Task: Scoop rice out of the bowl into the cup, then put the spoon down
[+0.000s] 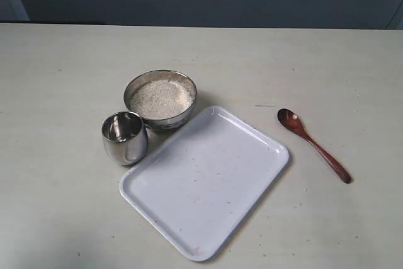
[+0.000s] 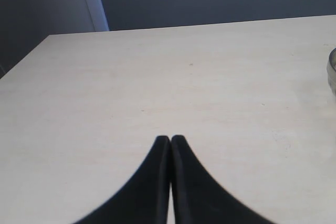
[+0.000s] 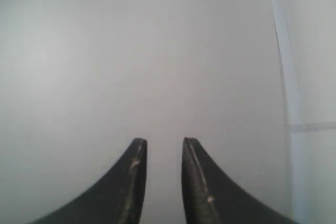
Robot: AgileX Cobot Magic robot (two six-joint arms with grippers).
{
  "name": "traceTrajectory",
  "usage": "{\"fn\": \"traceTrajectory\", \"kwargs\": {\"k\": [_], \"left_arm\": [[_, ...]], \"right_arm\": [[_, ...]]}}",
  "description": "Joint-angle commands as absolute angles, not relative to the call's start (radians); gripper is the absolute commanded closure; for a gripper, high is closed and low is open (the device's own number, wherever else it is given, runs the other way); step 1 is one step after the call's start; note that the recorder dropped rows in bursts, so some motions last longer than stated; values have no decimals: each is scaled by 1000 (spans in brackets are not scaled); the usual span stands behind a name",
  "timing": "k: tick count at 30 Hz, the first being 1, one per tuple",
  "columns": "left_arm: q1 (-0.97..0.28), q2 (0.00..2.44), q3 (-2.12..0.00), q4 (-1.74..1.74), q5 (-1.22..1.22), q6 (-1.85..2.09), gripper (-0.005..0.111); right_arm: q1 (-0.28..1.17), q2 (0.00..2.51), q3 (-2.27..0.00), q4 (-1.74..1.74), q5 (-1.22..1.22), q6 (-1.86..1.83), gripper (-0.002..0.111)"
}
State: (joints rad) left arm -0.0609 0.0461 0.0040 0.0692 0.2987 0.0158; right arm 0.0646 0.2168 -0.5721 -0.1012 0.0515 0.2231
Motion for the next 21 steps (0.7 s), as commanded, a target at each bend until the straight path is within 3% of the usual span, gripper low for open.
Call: {"fn": "traceTrajectory", "kwargs": {"k": [1,11,16,21], "left_arm": [[-63,47,0,70,287,9,106],[-63,47,0,70,287,9,106],[-63,47,0,70,287,9,106],[-63,47,0,70,287,9,106]], "right_arm": [[60,494,-828,-264,711,23,84],[275,1024,-992,-230,955,-26,84],[402,1290,-992,-239,960,-26,84],[433,1504,-992,-242,944,-28,84]]}}
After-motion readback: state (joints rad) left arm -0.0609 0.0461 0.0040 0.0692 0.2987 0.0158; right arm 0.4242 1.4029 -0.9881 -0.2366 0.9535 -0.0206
